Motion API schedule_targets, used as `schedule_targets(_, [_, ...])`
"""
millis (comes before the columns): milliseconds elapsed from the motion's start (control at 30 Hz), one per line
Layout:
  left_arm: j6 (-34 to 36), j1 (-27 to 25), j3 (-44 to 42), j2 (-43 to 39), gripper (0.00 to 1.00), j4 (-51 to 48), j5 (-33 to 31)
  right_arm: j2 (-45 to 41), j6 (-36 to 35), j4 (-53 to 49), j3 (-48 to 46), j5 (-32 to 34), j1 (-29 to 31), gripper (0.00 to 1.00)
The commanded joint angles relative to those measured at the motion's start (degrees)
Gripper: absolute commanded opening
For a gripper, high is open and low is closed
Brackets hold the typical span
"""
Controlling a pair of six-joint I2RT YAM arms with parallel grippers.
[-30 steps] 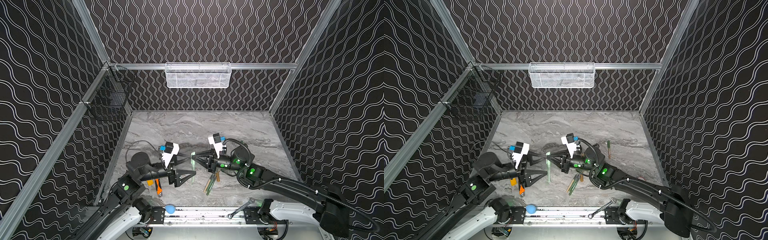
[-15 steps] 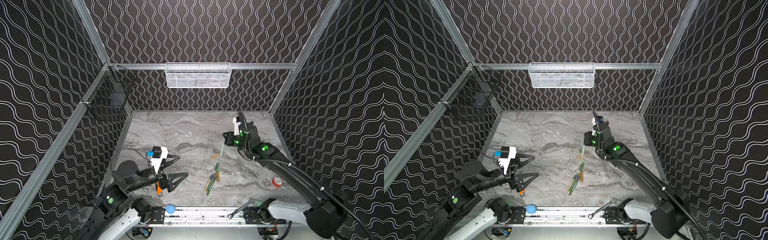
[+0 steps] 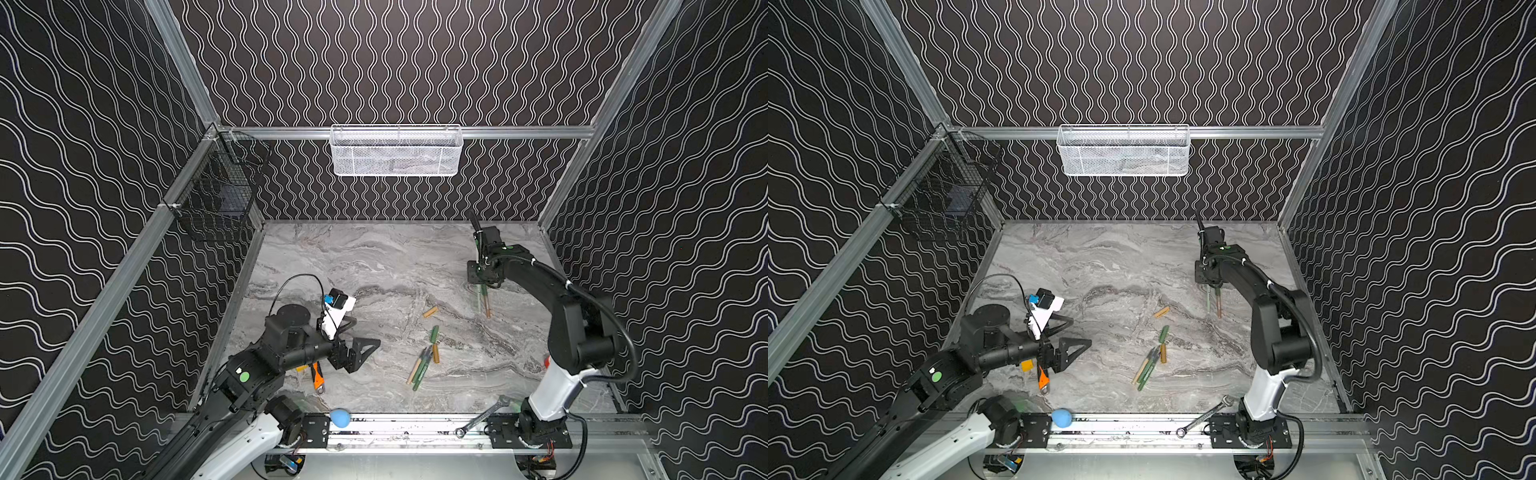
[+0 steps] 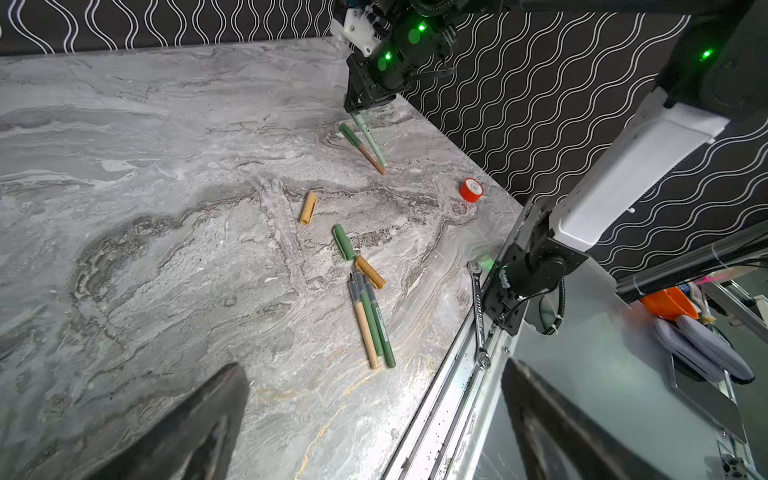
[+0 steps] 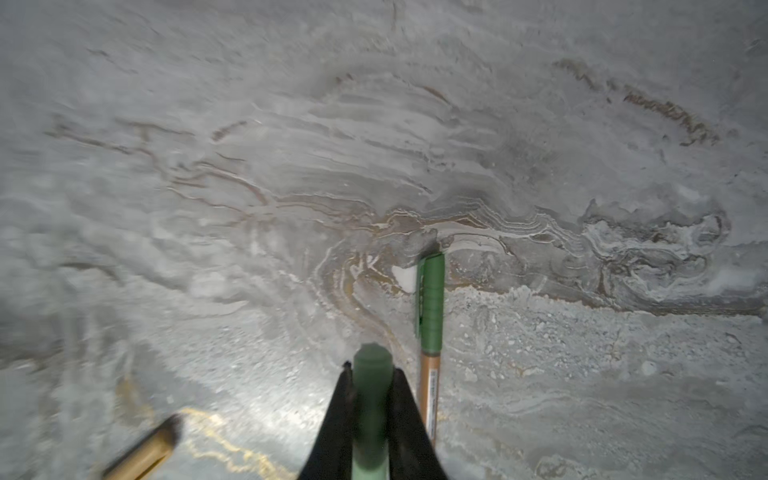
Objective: Insert the pens into the pen caps
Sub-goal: 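Carry the capped pen away with the right gripper while the left gripper opens, then lower the capped pen onto the table farther from the robot and release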
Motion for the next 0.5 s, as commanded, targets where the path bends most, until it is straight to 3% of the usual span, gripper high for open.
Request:
schedule_targets(0, [1.16, 0.07, -0.07, 0.18, 0.99, 0.78, 0.65, 3.2, -1.53, -2.54, 1.8, 2.27, -0.07, 0.0])
schedule_targets(400, [1.18, 0.07, -0.22, -1.24, 0.99, 0.37, -0.34, 11.75, -1.81, -6.25, 5.88, 7.34, -0.07, 0.09])
schedule_targets(467, [1.11, 0.02, -0.29, -1.28, 0.99, 0.43, -0.42, 11.45, -1.6, -6.81, 6.43, 8.1, -0.07, 0.16])
